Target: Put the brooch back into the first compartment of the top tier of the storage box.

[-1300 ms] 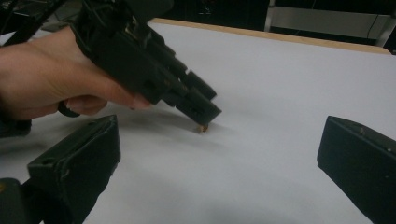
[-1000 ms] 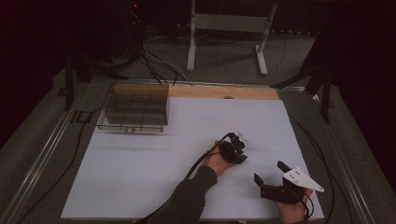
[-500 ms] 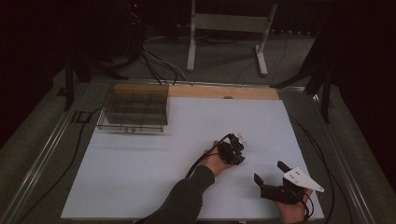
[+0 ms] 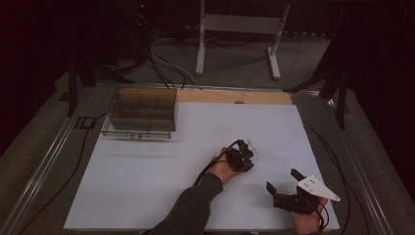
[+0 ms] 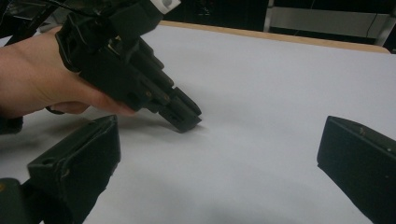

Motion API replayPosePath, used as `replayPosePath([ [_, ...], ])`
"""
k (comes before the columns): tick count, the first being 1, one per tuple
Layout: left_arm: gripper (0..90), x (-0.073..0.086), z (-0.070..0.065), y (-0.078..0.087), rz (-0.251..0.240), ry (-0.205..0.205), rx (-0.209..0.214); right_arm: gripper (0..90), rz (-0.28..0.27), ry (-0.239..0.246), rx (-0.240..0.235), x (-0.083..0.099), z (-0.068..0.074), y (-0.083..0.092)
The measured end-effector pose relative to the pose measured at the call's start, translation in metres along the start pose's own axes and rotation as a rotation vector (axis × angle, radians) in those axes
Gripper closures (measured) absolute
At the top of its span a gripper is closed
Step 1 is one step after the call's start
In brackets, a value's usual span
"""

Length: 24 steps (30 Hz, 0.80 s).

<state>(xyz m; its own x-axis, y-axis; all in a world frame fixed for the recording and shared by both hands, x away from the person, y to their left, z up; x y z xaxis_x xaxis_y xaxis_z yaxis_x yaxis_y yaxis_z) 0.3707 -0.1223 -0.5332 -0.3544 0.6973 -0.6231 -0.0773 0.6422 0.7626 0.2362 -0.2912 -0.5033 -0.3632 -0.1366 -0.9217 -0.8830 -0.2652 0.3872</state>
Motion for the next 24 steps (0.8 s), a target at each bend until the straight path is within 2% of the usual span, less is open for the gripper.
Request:
replayPosePath([
  [4, 80.8, 0.002, 0.002, 0.003, -0.01, 0.012, 0.002, 0.0, 0.0, 0.0, 0.0, 0.0, 0.0, 0.0],
  [8, 80.9, 0.003, 0.006, 0.01, -0.046, 0.043, 0.005, 0.0, 0.0, 0.0, -0.001, 0.0, 0.0, 0.0],
  [11, 80.9, 0.003, 0.008, 0.018, -0.067, 0.052, 0.0, 0.0, 0.001, 0.0, -0.001, 0.0, 0.0, 0.0],
  [24, 80.9, 0.001, 0.017, 0.049, -0.112, 0.068, -0.039, 0.0, 0.002, 0.004, -0.004, 0.0, 0.002, -0.001],
])
Point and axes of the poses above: each handheld gripper's, and its own axes: y roughly backward along the jaws, x roughly out of its underside, z roughly to its left, the point moved 3 cm from there along -y, roughly forward along the jaws, and after that the axes turned 9 degrees about x, right-handed, at the moved point
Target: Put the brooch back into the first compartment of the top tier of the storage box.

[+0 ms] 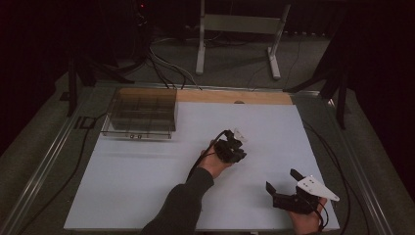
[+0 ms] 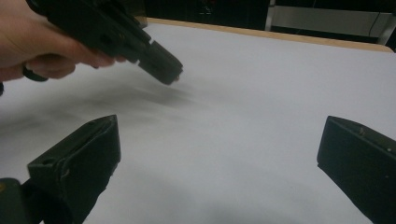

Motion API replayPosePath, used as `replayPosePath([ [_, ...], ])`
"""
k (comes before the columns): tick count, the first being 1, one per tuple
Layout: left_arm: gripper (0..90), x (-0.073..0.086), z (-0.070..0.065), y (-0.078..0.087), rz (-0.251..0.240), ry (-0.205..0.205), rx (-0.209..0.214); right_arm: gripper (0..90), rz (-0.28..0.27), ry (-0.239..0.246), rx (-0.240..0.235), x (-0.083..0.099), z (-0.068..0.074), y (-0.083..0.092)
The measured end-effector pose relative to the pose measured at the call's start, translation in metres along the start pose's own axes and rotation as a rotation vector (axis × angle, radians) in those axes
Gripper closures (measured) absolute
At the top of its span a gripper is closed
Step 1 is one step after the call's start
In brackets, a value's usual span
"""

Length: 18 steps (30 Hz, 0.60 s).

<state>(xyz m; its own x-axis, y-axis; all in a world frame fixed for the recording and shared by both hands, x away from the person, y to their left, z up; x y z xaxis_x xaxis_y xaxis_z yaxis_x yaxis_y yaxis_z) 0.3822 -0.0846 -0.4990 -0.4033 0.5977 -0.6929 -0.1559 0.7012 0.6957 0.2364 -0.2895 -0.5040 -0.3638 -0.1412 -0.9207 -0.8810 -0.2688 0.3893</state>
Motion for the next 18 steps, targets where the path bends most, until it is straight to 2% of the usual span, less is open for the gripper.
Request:
replayPosePath([
  [18, 81.0, -0.002, 0.017, 0.042, -0.054, 0.035, -0.053, 0.0, 0.003, 0.003, -0.002, 0.001, 0.0, 0.0],
])
Point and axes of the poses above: each handheld gripper's, and its own axes: y roughly backward along the jaws, x roughly out of its underside, z roughly to its left, the point moved 3 cm from there along -y, roughly forward along the jaws, and after that the axes turned 9 degrees about x, right-handed, at the moved point
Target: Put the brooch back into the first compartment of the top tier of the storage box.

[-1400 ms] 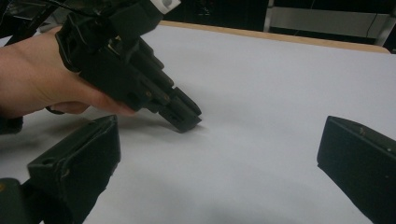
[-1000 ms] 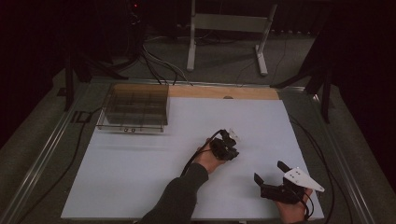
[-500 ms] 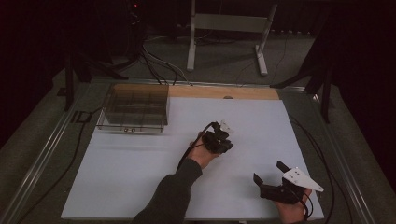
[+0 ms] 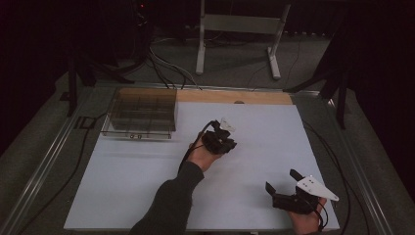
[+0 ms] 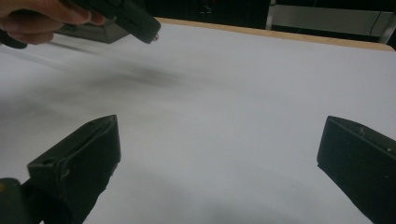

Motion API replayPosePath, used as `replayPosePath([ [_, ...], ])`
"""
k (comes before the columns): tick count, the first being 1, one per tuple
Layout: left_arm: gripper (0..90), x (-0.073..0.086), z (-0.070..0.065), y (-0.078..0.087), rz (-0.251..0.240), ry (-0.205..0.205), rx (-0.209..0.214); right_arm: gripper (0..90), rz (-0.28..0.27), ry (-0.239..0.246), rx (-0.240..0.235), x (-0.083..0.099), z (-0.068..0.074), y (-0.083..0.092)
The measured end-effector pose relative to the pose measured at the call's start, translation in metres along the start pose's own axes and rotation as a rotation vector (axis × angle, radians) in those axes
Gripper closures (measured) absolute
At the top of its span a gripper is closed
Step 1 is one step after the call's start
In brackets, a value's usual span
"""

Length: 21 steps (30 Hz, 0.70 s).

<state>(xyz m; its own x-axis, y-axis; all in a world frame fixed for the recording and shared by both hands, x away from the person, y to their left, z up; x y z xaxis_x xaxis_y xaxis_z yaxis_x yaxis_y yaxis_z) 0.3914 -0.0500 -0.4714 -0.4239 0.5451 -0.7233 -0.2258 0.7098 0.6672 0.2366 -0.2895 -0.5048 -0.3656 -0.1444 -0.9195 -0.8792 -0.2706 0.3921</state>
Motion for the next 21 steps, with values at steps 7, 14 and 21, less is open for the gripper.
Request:
replayPosePath([
  [7, 81.0, -0.001, 0.006, 0.014, -0.017, 0.01, -0.021, 0.0, 0.002, 0.0, -0.001, 0.0, 0.001, 0.0],
  [14, 81.0, -0.001, 0.012, 0.027, -0.029, 0.021, -0.044, 0.0, 0.004, -0.002, -0.002, 0.0, 0.001, 0.0],
  [21, 81.0, -0.002, 0.018, 0.041, -0.039, 0.027, -0.073, 0.0, 0.005, -0.004, -0.002, 0.0, 0.001, -0.001],
])
Point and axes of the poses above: each handheld gripper's, and its own axes: y roughly backward along the jaws, x roughly out of its underside, z roughly to its left, the point moved 3 cm from there along -y, roughly forward along the jaws, and after that the axes turned 9 degrees about x, right-handed, at the moved point
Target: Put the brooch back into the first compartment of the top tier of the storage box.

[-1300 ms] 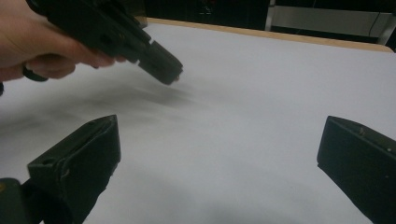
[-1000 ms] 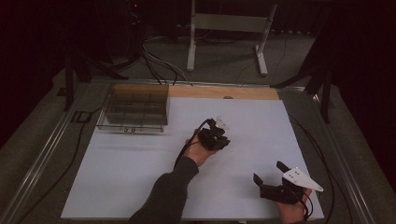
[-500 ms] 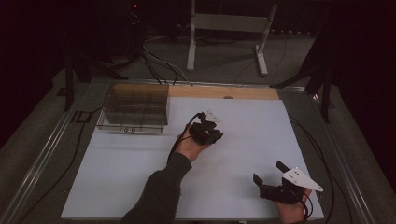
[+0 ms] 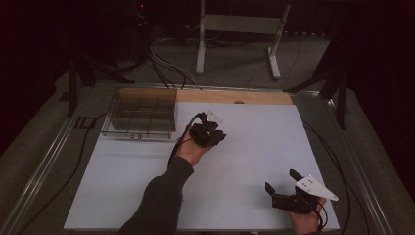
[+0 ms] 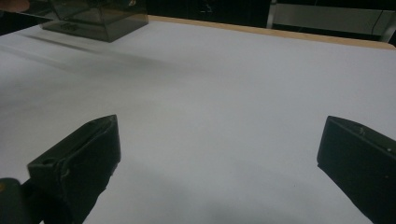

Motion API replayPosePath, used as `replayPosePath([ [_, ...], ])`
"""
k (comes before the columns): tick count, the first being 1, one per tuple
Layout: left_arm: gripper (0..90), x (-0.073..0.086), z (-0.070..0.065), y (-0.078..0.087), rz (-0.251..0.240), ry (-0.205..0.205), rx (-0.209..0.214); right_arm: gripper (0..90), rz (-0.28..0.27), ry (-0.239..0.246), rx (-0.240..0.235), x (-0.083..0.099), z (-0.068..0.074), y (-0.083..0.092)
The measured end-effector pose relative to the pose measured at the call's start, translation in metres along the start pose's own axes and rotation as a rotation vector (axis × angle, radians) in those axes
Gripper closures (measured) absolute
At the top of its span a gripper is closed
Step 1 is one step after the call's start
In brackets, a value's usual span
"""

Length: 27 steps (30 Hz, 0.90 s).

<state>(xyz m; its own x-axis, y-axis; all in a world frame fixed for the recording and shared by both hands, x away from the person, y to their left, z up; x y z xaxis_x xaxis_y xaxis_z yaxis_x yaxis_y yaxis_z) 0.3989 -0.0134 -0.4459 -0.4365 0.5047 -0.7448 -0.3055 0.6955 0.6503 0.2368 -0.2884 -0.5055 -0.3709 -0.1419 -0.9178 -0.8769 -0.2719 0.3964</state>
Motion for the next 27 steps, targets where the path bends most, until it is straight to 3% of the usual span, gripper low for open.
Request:
replayPosePath([
  [27, 81.0, 0.009, 0.033, 0.053, -0.04, 0.048, -0.105, 0.0, 0.0, 0.0, 0.0, 0.0, 0.0, 0.0],
])
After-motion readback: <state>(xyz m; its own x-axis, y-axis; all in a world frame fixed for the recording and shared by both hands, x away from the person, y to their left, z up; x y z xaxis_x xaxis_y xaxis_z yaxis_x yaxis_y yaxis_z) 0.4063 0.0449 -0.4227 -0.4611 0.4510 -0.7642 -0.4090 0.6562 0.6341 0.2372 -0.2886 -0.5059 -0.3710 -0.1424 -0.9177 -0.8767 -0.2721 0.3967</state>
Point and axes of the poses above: each handheld gripper's, and its own axes: y roughly backward along the jaws, x roughly out of its underside, z roughly to its left, the point moved 3 cm from there along -y, roughly forward along the jaws, and after that the axes turned 9 degrees about x, right-handed, at the moved point
